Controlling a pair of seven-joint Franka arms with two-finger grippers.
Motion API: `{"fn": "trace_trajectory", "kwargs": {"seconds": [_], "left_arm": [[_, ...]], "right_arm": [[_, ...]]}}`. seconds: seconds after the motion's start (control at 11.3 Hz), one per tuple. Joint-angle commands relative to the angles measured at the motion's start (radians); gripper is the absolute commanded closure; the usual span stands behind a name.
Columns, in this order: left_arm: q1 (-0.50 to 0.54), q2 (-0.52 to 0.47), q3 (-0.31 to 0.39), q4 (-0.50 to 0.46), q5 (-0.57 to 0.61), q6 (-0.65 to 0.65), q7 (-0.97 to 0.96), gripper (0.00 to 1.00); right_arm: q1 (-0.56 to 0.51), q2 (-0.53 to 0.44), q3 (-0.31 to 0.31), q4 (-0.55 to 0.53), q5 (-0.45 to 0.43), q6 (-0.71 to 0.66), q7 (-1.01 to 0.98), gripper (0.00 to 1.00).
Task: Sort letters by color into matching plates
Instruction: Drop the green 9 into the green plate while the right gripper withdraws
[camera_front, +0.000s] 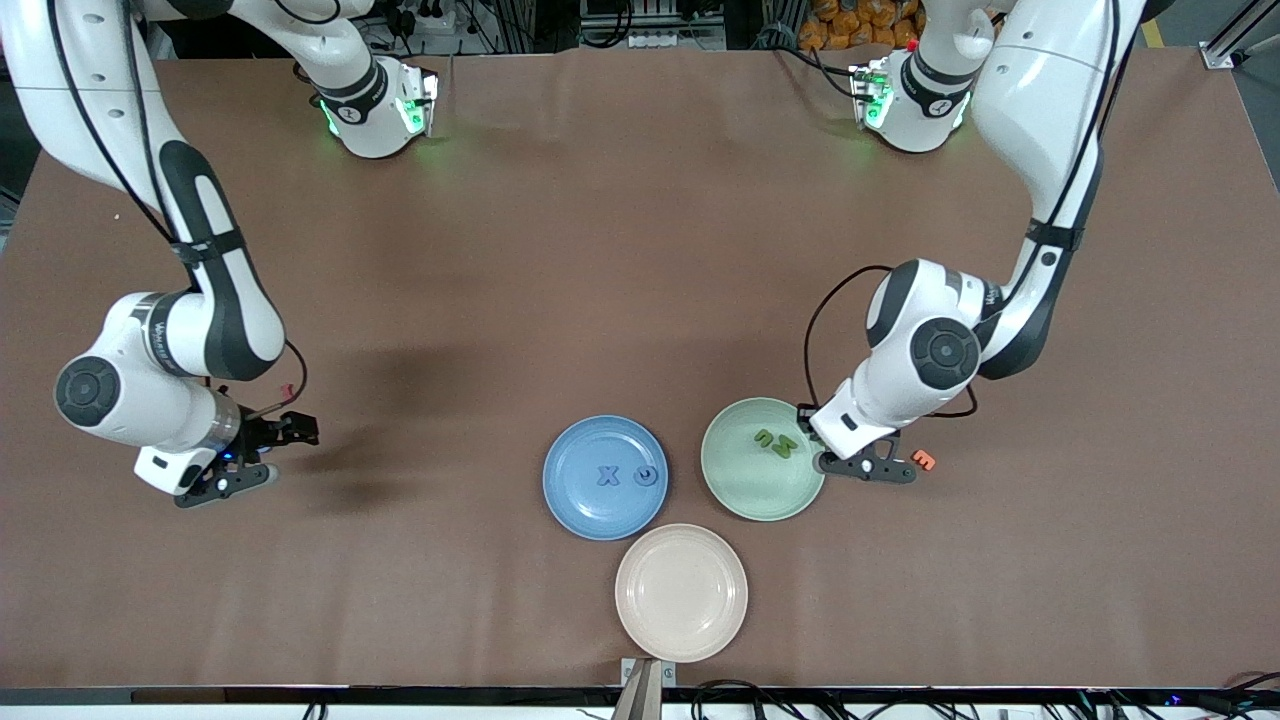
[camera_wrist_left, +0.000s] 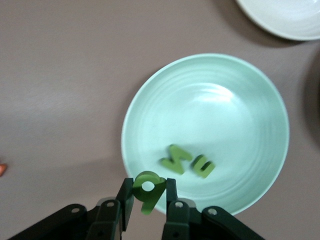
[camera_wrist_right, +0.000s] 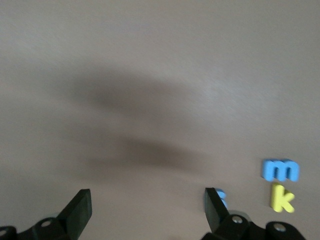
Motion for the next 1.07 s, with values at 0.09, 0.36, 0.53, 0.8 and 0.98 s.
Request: {"fn": "trace_trajectory", "kwargs": {"seconds": [0.09, 0.36, 0.53, 0.8, 0.98], "left_arm": [[-0.027, 0.11, -0.024, 0.147, 0.008, -0.005, -0.096, 1.0], [-0.03, 0.136, -0.036, 0.158, 0.009, 0.041, -0.138, 0.54], [-0.021, 0.125, -0.036, 0.152, 0.014, 0.039, -0.145, 0.0], [-0.003, 0.05, -0.038, 0.119, 0.008, -0.08, -0.139, 0.0], [0.054, -0.042, -0.039, 0.03, 0.009, -0.187, -0.113, 0.0]], "right_arm": [[-0.087, -0.046, 0.017, -0.09, -0.021, 0.073, -0.095, 0.0], [-0.13, -0.031, 0.018, -0.132, -0.018, 0.179, -0.121, 0.0], [-0.136, -0.022, 0.02, -0.142, -0.018, 0.187, -0.125, 0.0], [-0.148, -0.006, 0.02, -0.184, -0.018, 0.271, -0.127, 0.0], [-0.147, 0.006, 0.02, -0.184, -0.018, 0.295, -0.127, 0.0]]}}
